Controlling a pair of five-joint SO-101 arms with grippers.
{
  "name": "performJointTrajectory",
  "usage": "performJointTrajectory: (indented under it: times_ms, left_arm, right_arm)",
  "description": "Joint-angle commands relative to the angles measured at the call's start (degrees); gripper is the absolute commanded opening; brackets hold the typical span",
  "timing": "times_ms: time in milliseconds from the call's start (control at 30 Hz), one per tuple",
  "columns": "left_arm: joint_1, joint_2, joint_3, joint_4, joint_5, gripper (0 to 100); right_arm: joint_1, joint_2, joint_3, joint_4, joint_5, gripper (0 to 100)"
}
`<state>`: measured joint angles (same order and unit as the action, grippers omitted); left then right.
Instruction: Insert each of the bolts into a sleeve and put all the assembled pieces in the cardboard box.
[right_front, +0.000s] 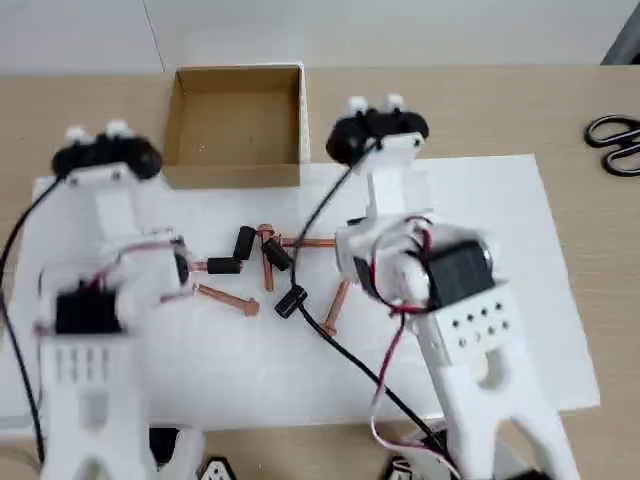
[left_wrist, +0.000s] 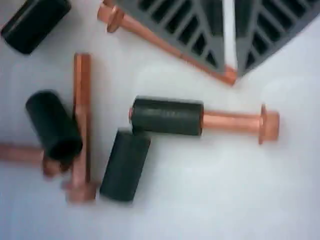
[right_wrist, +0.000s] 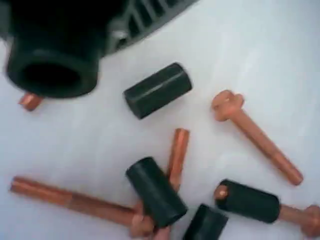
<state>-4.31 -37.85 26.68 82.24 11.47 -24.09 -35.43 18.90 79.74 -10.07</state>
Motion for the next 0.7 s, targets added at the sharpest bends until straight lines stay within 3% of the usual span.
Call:
performJointTrajectory:
  times_ms: [0, 133, 400, 667]
  left_arm:
    - [4.0, 12.3, -12.9, 9.2, -7.2, 1]
    - [7.9, 21.8, -22.5, 17.1, -19.6, 1]
    - [7.8, 31.6, -26.6, 17.1, -38.0, 1]
    - [7.4, 32.4, -26.8, 17.1, -69.7, 1]
  right_arm:
    - [3.7, -9.0, 11.0, -9.6, 3.3, 0.8]
    - [7.1, -19.0, 25.1, -21.1, 6.9, 0.8]
    - [8.7, -41.0, 50.3, -41.7, 14.0, 0.5]
    - [8.7, -59.9, 68.0, -46.5, 18.8, 0.5]
